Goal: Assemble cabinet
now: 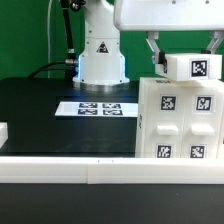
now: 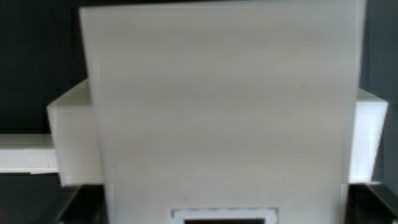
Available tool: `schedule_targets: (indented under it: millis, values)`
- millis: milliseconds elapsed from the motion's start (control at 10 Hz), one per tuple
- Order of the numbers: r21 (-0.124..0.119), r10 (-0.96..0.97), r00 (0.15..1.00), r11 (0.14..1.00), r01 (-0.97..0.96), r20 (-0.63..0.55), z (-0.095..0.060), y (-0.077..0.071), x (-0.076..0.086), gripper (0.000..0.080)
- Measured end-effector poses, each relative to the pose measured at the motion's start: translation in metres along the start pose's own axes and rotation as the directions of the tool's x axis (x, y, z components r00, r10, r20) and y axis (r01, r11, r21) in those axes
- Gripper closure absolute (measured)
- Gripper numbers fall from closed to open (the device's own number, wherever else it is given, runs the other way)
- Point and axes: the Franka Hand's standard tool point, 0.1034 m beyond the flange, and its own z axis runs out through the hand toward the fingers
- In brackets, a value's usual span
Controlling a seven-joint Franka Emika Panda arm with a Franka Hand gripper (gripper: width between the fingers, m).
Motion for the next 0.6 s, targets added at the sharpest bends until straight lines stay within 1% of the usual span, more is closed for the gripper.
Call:
schedule_targets:
  millis: [300, 600]
  values:
    - [0.000, 0.024, 1.000, 1.000, -0.024, 0.000, 0.0000, -0.0001, 0.0000, 0.0236]
    - [0.002, 0.208, 0.978, 0.978, -0.208, 0.001, 0.0002, -0.0011, -0.0002, 0.0236]
